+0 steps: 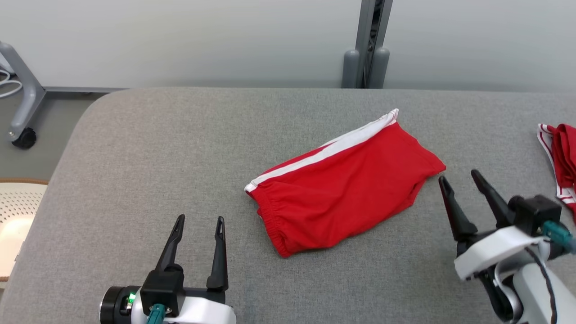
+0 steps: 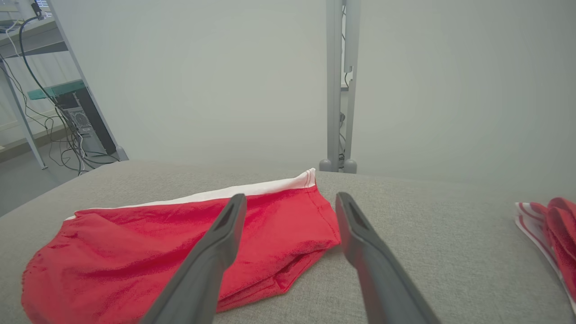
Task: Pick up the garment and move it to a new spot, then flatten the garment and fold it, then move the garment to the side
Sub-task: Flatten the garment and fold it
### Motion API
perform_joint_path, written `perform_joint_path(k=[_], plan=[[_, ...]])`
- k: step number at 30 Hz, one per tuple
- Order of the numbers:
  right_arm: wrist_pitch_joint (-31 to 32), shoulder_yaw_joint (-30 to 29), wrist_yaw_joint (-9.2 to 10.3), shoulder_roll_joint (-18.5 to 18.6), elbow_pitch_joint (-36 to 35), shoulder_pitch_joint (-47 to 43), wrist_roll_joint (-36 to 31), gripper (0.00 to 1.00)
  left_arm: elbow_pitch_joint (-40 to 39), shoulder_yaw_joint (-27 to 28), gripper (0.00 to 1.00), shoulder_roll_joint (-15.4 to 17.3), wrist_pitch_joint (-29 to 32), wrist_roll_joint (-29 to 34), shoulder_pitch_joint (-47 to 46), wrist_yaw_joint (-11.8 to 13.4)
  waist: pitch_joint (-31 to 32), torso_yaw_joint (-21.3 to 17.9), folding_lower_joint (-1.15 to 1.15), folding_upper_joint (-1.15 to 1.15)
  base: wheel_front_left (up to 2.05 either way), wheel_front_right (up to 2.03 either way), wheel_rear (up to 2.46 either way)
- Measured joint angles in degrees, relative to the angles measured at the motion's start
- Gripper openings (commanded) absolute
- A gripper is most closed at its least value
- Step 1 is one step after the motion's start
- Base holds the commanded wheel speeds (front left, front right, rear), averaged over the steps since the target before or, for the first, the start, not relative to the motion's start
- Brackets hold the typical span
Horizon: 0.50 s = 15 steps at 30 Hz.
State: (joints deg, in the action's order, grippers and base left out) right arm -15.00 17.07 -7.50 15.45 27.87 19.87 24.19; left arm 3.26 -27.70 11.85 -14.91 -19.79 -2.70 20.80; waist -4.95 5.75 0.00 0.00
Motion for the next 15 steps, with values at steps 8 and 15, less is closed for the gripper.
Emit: perform_joint_path(k=[8,15], plan=[[0.0,-6.7,0.00,-4.3,-4.5,-8.2,-3.5,1.00,-1.2,4.3,1.00,-3.7,0.0,4.5,4.6,-1.6,2.8,0.6,0.00,0.00,0.00,0.00,0.00],[0.0,-8.8,0.00,-6.3,-4.7,-10.7,-3.4,1.00,-0.9,5.2,1.00,-5.8,0.0,7.8,6.5,-5.0,3.2,1.8,0.00,0.00,0.00,0.00,0.00]])
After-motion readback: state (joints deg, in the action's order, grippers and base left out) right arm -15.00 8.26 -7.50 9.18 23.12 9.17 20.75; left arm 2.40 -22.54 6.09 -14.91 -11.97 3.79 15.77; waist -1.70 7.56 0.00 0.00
